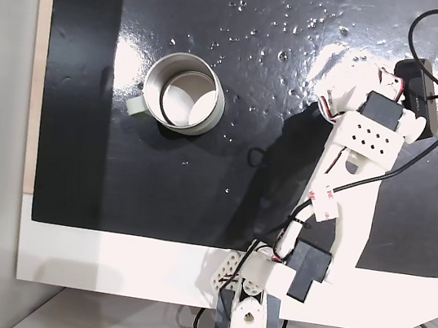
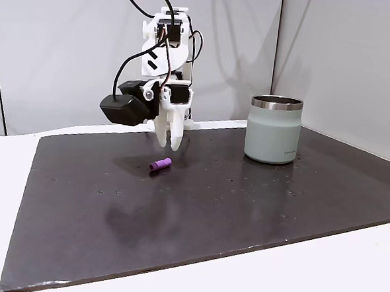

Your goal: Grasp a pengrip and put it in the cup.

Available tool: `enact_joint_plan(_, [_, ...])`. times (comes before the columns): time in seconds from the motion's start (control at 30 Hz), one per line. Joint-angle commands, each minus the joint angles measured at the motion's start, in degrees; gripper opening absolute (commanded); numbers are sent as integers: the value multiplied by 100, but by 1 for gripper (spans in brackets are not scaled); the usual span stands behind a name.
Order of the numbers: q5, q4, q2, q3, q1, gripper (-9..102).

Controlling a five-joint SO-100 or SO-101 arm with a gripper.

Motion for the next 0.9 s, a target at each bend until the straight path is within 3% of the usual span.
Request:
enact_joint_plan(0.0, [-334, 448, 26, -659, 264, 19])
enact_joint_plan(0.33, [-703, 475, -932, -1494, 650, 21])
enact_joint_plan(0.87, [-782, 448, -1767, -1925, 360, 22])
